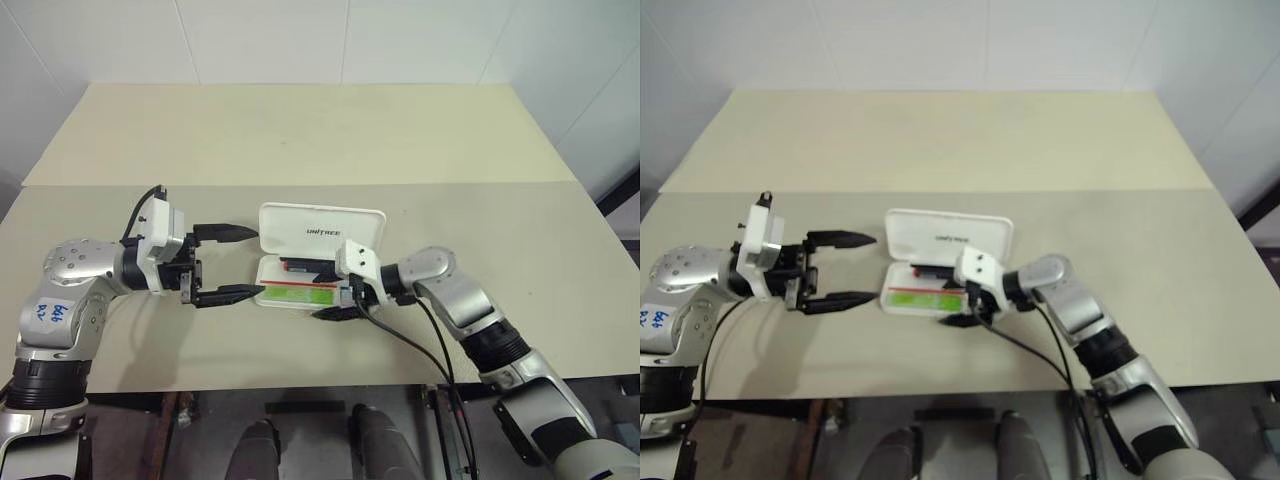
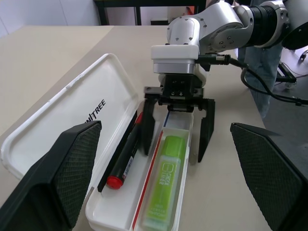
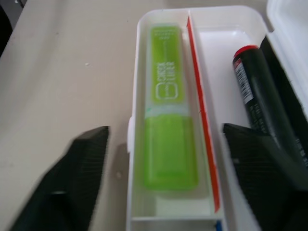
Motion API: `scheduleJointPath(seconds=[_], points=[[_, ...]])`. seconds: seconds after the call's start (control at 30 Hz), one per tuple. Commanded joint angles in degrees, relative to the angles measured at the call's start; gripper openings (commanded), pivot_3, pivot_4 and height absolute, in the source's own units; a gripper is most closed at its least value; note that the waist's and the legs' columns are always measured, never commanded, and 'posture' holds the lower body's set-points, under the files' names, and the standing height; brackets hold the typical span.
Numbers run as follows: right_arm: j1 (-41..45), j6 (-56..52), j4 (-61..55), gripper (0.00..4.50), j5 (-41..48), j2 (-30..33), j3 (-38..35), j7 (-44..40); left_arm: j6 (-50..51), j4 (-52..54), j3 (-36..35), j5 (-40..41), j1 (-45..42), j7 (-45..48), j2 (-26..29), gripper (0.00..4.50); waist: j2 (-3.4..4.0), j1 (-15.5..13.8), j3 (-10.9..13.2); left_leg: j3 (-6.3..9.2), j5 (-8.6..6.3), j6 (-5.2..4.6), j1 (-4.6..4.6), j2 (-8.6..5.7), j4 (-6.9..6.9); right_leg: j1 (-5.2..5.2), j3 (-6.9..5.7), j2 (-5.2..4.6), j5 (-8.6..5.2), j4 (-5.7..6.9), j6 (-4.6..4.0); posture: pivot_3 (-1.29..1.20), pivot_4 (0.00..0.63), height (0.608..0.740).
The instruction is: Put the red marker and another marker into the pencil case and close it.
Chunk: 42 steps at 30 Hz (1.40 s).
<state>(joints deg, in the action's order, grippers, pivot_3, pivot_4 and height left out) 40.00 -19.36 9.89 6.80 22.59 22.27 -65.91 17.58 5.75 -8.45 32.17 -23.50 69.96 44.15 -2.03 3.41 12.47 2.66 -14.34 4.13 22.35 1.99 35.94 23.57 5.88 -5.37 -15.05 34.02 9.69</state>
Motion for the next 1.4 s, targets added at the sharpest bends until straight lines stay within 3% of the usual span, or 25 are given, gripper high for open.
scheduleJointPath(seconds=[0.03,0.37,0.67,0.83,0.97,1.0,1.07,1.23,1.4], points=[[1.8,0.5,-1.9,4.46,0.7,-0.5,-1.4,0.1,-0.5,0.2,-0.5,0.1,-0.9,-0.2,0.2,4.5,0.0,0.0,0.0,0.0,0.0,0.0,0.0,0.0,0.0,0.0,0.0,0.0,0.0,0.0,0.0,0.0,0.15,0.74],[1.4,-1.8,-12.1,4.46,8.4,1.4,-6.3,-2.8,0.0,1.6,-1.5,0.6,0.7,-1.2,0.4,4.5,0.0,-0.1,0.0,0.0,-0.02,0.01,0.03,0.0,-0.03,0.02,0.0,-0.01,0.0,-0.04,0.01,0.0,0.15,0.74],[-8.5,-5.3,-27.1,4.46,18.9,8.7,-14.6,-3.6,1.6,9.3,-8.3,2.0,10.3,-11.4,-2.0,4.5,0.0,-0.3,0.0,0.0,-0.08,-0.02,0.05,0.0,-0.08,0.02,-0.01,-0.03,-0.07,-0.12,0.01,0.0,0.15,0.74],[-14.9,-7.8,-30.7,4.46,24.6,17.0,-27.6,-1.8,1.3,19.7,-14.8,-3.6,21.3,-33.2,-13.1,4.5,-0.01,-0.6,0.0,-0.02,-0.14,-0.04,0.06,0.0,-0.02,-0.04,0.0,-0.08,-0.07,-0.2,0.04,0.0,0.15,0.74],[-14.9,-6.1,-26.5,4.46,24.3,21.8,-32.2,-2.0,0.7,22.9,-17.7,-11.0,25.2,-48.0,-19.5,4.5,-0.06,-0.6,0.0,-0.01,-0.15,-0.06,-0.02,-0.02,0.12,-0.12,0.0,-0.07,-0.2,-0.2,-0.26,0.0,0.15,0.74],[-14.8,-5.5,-25.3,4.46,24.1,22.7,-32.6,-2.5,2.1,24.4,-18.4,-12.2,25.9,-53.1,-22.4,4.5,-0.09,-0.6,0.0,-0.02,-0.11,-0.08,-0.03,-0.02,0.15,-0.16,0.0,-0.07,-0.42,-0.23,-0.69,0.0,0.15,0.74],[-14.5,-3.8,-23.7,4.46,23.3,23.7,-32.5,-3.0,4.7,27.0,-18.6,-15.1,27.1,-60.5,-26.4,4.5,-0.1,-0.4,0.0,-0.07,-0.08,-0.11,-0.07,-0.03,0.21,-0.31,0.03,-0.08,-0.35,-0.46,-0.75,0.0,0.15,0.74],[-13.2,-3.0,-23.6,4.46,23.6,22.6,-30.5,-2.2,11.3,34.7,-13.9,-20.1,31.3,-71.3,-34.5,4.5,-0.12,-0.4,0.0,-0.08,-0.06,-0.13,-0.06,-0.05,0.32,-0.39,0.06,-0.08,-0.27,-0.56,-0.73,0.0,0.15,0.74],[-11.4,-3.0,-23.8,4.46,23.6,21.4,-28.6,-1.5,18.2,36.1,-13.4,-22.0,32.3,-77.1,-38.4,4.5,-0.16,-0.4,0.0,-0.06,-0.05,-0.12,-0.04,-0.05,0.29,-0.37,0.06,-0.05,-0.27,-0.59,-0.73,0.0,0.15,0.74]])
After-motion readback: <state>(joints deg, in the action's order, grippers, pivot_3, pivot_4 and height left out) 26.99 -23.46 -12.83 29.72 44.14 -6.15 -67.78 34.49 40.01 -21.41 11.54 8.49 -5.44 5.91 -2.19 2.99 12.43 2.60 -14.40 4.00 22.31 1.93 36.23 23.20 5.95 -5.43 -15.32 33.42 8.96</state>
